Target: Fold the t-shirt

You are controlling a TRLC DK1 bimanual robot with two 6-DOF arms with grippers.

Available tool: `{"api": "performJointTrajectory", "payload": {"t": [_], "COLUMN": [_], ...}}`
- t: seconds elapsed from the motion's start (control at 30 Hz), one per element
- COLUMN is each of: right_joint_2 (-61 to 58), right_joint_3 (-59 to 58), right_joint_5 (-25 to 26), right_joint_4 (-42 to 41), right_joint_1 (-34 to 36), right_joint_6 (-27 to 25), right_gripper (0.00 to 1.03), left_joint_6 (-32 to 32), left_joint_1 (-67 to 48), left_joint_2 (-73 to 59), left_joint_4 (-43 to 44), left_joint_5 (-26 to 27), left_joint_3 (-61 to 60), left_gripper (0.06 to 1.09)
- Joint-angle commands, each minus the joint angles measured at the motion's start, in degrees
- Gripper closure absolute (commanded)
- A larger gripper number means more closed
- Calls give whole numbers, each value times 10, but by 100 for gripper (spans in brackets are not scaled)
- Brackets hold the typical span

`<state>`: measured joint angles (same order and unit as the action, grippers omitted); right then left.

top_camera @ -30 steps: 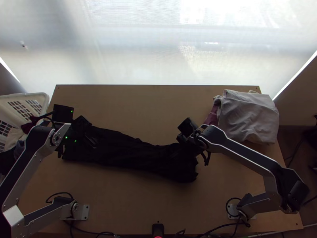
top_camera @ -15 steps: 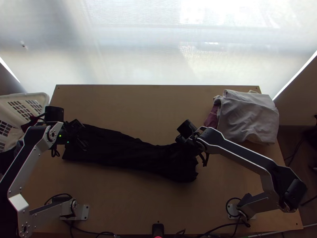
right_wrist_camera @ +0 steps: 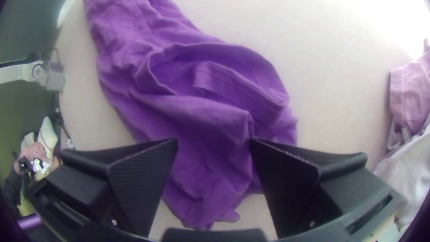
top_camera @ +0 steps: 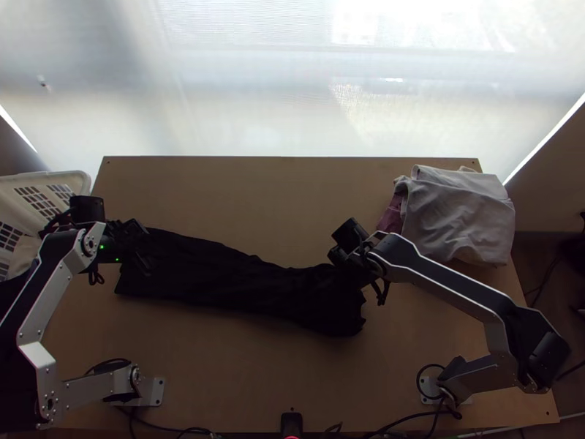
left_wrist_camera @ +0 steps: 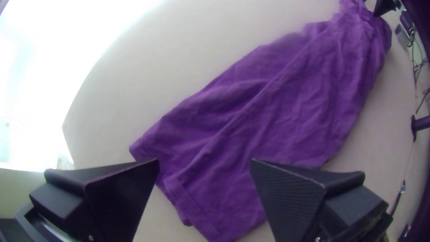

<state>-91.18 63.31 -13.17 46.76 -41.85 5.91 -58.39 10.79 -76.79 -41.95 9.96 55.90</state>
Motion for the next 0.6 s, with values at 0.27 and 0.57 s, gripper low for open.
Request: {"api": "performJointTrajectory", "payload": {"t": [0.27,0.57], "right_joint_2": [-1,-5], "right_joint_3": [-3,1], "right_joint_5": [-1,-1], "right_joint_4": [-4,-4], "right_joint_1": [2,3], "right_joint_6": [-2,-1], "right_gripper": [32,32], "left_joint_6": [-206,-284], "left_joint_1": [13,28], "left_joint_2": [-13,-73], "left_joint_4": [56,81], "left_joint_5": [30,29], "left_joint_3": [-47,-19], "left_gripper": [11,11]}}
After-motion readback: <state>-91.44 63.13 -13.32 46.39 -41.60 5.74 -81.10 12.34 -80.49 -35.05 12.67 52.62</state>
